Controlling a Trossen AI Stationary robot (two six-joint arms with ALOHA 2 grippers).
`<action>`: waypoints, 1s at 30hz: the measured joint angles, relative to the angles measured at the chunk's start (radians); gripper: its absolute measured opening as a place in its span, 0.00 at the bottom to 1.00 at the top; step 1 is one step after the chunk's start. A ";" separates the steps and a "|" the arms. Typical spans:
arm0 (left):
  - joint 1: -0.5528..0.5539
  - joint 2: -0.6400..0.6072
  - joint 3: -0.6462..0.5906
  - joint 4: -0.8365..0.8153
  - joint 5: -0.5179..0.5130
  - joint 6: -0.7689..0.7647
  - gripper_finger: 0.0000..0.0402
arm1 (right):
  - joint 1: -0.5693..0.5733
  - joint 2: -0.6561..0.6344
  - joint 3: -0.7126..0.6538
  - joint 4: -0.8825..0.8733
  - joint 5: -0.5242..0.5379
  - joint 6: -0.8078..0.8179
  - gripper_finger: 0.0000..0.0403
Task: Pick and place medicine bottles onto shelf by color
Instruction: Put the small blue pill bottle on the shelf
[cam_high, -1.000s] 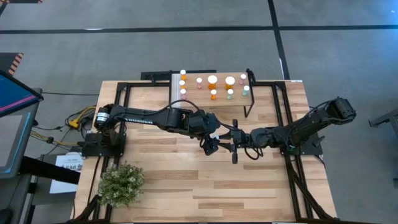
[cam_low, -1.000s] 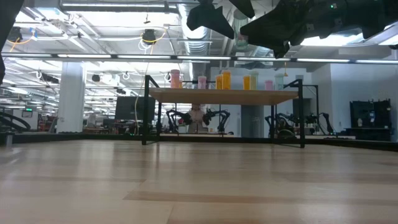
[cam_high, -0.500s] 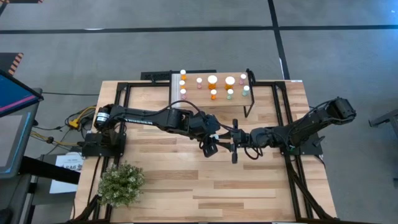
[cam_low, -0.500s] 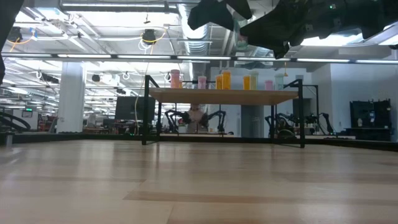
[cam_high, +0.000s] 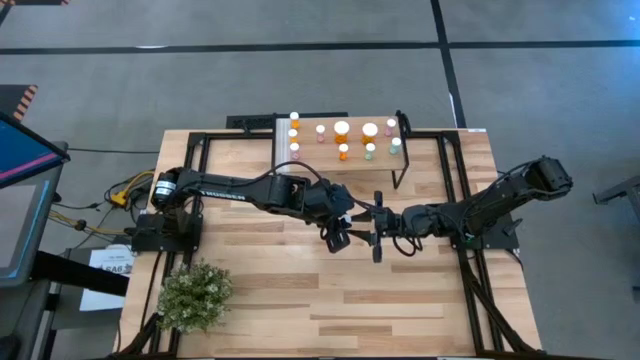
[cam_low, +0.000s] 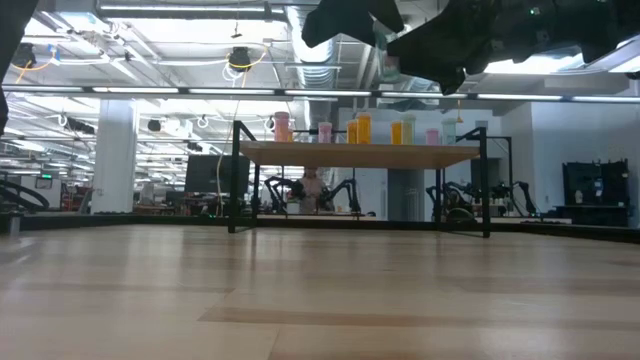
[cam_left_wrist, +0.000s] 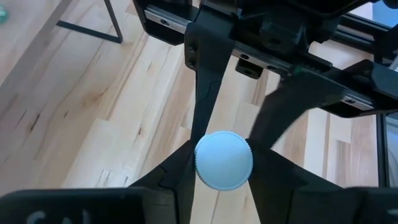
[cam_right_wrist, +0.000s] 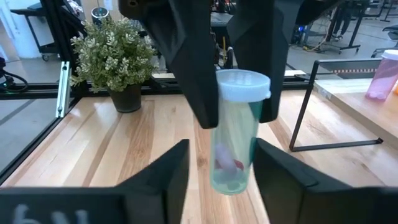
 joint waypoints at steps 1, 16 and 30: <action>0.000 0.000 0.000 0.000 -0.002 0.000 0.28 | 0.000 0.000 0.000 0.000 0.000 0.000 0.44; 0.050 -0.016 0.000 -0.036 -0.011 -0.001 0.28 | -0.022 -0.001 0.000 -0.076 -0.001 -0.003 0.63; 0.266 -0.029 0.000 -0.056 -0.183 -0.034 0.28 | -0.028 -0.029 0.000 -0.164 -0.006 0.001 0.63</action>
